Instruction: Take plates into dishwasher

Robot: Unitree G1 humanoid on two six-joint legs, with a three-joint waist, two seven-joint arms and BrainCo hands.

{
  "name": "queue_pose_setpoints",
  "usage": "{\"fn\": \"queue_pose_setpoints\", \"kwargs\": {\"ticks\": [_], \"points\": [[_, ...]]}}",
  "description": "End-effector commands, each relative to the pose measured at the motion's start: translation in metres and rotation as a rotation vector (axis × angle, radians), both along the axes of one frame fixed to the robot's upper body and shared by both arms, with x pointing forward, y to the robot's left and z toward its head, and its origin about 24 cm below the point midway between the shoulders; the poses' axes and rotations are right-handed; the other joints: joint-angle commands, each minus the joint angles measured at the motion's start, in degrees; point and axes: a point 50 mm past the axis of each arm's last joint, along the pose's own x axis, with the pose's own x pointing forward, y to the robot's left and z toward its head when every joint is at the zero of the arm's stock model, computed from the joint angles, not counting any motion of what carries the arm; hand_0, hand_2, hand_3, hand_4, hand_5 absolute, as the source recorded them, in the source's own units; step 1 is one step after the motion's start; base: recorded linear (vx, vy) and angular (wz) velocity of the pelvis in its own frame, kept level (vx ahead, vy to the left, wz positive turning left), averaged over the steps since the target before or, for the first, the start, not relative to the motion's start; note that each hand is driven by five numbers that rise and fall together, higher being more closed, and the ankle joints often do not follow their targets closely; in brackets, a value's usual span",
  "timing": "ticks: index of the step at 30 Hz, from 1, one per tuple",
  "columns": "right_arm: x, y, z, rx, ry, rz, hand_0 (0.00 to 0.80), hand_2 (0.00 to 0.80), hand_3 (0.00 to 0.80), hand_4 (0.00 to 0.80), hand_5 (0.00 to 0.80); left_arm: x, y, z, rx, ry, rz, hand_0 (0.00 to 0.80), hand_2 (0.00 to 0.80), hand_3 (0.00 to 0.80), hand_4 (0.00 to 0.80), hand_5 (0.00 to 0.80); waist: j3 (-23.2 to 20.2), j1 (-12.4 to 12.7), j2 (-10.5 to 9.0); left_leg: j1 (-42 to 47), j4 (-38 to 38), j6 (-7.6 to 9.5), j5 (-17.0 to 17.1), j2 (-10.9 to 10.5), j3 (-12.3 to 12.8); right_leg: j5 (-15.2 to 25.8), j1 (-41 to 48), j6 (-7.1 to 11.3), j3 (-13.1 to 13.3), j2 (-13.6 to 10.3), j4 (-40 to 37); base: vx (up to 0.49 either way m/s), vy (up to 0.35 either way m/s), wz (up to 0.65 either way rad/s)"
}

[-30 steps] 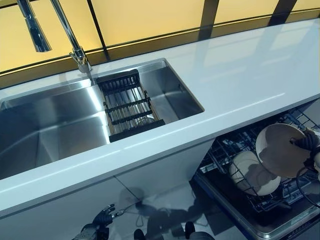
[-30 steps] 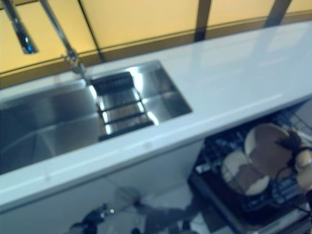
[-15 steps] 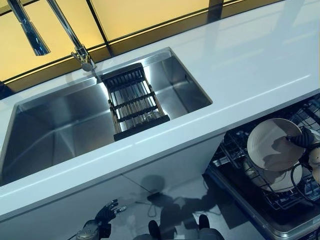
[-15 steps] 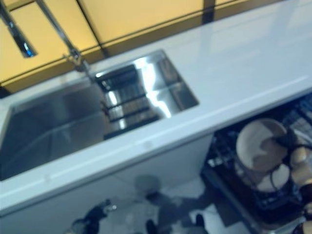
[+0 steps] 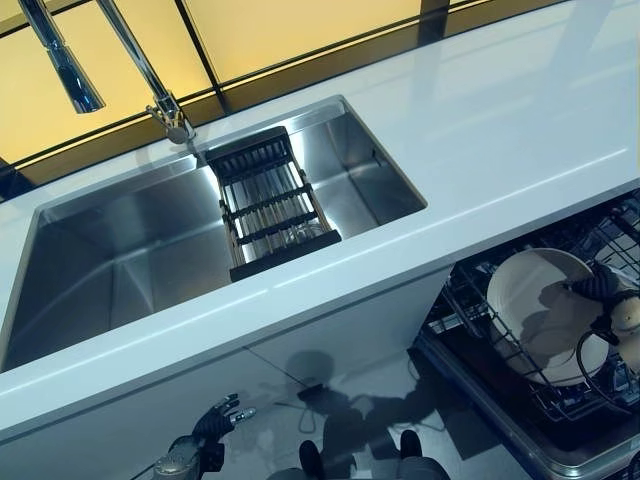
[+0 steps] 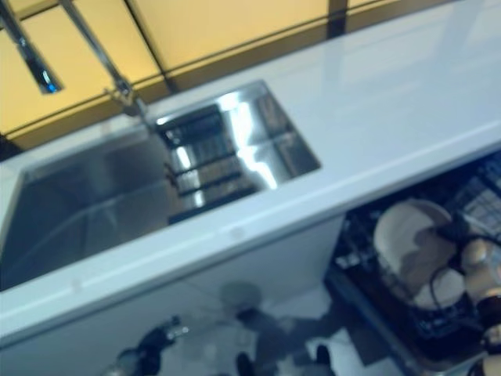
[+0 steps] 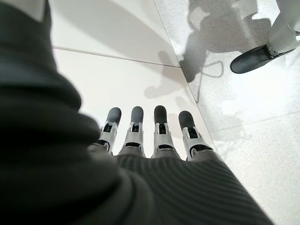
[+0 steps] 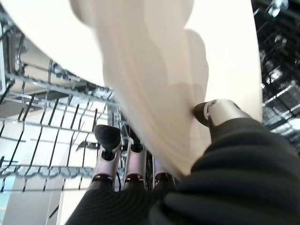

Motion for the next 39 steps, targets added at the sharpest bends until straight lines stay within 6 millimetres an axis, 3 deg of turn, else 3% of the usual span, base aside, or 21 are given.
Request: {"fn": "queue_pose_setpoints", "kwargs": {"ticks": [1, 4, 7, 9, 18, 27, 39], "points": [[0.01, 0.012, -0.009, 0.009, 0.083, 0.009, 0.8, 0.8, 0.8, 0.8, 0.8, 0.018, 0.009, 0.011, 0.029, -0.066, -0.007, 0.0, 0.0, 0.0, 0.0, 0.0, -0.87, 1.26, -5.21, 3.9, 0.62, 0.81, -5.45, 0.48, -1.61, 2.95, -4.19, 4.39, -1.84, -4.97, 1.87, 0.018, -0.018, 0.04], [0.01, 0.012, -0.006, -0.052, 0.085, 0.007, 0.8, 0.8, 0.8, 0.8, 0.8, 0.017, 0.011, 0.011, 0.036, -0.063, -0.002, 0.0, 0.0, 0.0, 0.0, 0.0, -0.84, 1.25, -5.8, 4.09, 0.61, 0.81, -5.43, 0.61, -1.53, 3.08, -3.92, 4.41, -1.82, -4.89, 1.75, 0.017, -0.014, 0.04], [0.005, -0.001, 0.012, -0.29, 0.027, -0.087, 0.8, 0.8, 0.8, 0.8, 0.8, 0.015, 0.013, 0.01, 0.044, -0.056, 0.003, 0.0, 0.0, 0.0, 0.0, 0.0, -0.99, 1.09, -6.57, 4.24, 0.5, 0.92, -5.38, 0.83, -1.34, 3.25, -3.81, 4.54, -1.62, -4.54, 1.63, 0.006, -0.006, 0.03], [0.0, -0.006, 0.014, -0.313, 0.019, -0.129, 0.8, 0.8, 0.8, 0.8, 0.8, 0.014, 0.013, 0.009, 0.049, -0.053, 0.009, 0.0, 0.0, 0.0, 0.0, 0.0, -1.05, 1.01, -6.98, 4.2, 0.4, 0.87, -5.4, 1.05, -1.23, 3.25, -3.76, 4.75, -1.68, -4.34, 1.56, 0.0, 0.0, 0.0], [-0.004, 0.005, 0.003, -0.186, 0.134, -0.097, 0.8, 0.8, 0.8, 0.8, 0.8, 0.01, 0.017, 0.007, 0.067, -0.034, 0.033, 0.0, 0.0, 0.0, 0.0, 0.0, -1.46, 0.57, -9.05, 4.72, 0.59, 1.17, -5.57, 1.54, -1.01, 3.06, -3.06, 4.86, -1.08, -3.77, 1.45, 0.011, 0.0, 0.0], [-0.001, 0.032, -0.013, 0.033, 0.237, 0.01, 0.8, 0.8, 0.8, 0.8, 0.8, 0.006, 0.025, 0.006, 0.103, -0.006, 0.069, 0.0, 0.0, 0.0, 0.0, 0.0, -2.27, 0.28, -11.08, 5.28, 0.52, 1.29, -5.62, 1.65, -0.11, 3.1, -2.7, 4.94, -1.05, -3.5, 1.36, 0.007, 0.002, 0.0], [-0.005, 0.057, -0.031, 0.061, 0.313, 0.107, 0.8, 0.8, 0.8, 0.8, 0.8, 0.002, 0.026, 0.003, 0.117, 0.008, 0.095, 0.0, 0.0, 0.0, 0.0, 0.0, -2.5, 0.07, -12.36, 6.18, 0.37, 1.53, -5.85, 1.89, 0.75, 3.27, -2.2, 5.13, -0.94, -3.22, 1.1, 0.0, 0.0, 0.0]]}}
